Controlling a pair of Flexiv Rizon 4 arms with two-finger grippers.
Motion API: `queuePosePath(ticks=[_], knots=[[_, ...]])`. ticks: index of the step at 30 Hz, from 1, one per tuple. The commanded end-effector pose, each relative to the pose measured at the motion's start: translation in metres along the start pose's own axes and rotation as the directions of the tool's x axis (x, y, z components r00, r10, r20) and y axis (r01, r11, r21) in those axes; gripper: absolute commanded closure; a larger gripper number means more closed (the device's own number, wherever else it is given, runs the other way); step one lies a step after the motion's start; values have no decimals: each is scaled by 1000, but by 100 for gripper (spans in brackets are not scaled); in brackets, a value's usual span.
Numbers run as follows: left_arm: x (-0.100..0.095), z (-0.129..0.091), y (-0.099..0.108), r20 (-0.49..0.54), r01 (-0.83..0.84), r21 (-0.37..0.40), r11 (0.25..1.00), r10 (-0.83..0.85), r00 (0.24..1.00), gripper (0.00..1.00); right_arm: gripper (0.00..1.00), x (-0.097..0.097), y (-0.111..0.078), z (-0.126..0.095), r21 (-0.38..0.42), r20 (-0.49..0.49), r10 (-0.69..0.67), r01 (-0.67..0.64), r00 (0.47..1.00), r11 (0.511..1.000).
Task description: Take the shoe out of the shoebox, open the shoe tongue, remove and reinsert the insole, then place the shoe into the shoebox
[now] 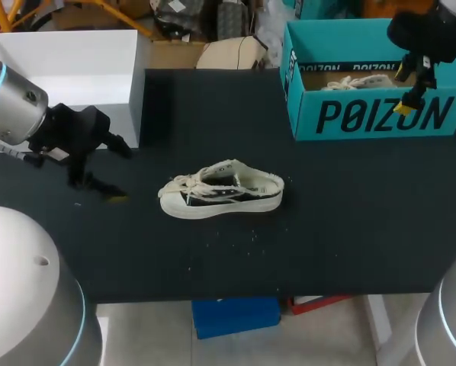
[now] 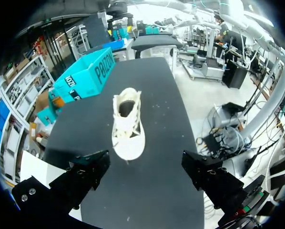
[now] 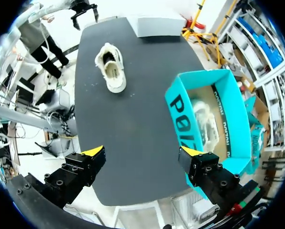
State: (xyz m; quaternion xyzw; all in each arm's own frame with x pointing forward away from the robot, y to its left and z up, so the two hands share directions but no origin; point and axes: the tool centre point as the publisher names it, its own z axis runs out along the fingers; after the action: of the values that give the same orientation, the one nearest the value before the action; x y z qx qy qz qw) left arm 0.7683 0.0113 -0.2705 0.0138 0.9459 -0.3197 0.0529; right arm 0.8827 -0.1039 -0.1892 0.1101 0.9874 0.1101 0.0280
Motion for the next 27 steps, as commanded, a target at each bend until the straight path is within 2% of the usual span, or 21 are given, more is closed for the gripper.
queuePosePath(ticks=[1,5,8,16,18,21,27], knots=[[0,2,1,3,-1,1,1000,1,1000,0,0,-1,-5,1,-161,-82,-738,722,670,673],[0,2,1,3,-1,1,1000,1,1000,0,0,-1,-5,1,-161,-82,-738,722,670,673],[0,2,1,3,-1,1,1000,1,1000,0,0,11,6,10,-178,-64,-764,746,642,642],[0,2,1,3,-1,1,1000,1,1000,0,0,33,40,36,-142,59,-765,764,641,629],[0,2,1,3,-1,1,1000,1,1000,0,0,38,48,42,-143,79,-760,762,645,631],[0,2,1,3,-1,1,1000,1,1000,0,0,45,57,55,-172,54,-756,752,652,636],[0,2,1,3,-1,1,1000,1,1000,0,0,62,71,78,-215,14,-711,697,703,684]])
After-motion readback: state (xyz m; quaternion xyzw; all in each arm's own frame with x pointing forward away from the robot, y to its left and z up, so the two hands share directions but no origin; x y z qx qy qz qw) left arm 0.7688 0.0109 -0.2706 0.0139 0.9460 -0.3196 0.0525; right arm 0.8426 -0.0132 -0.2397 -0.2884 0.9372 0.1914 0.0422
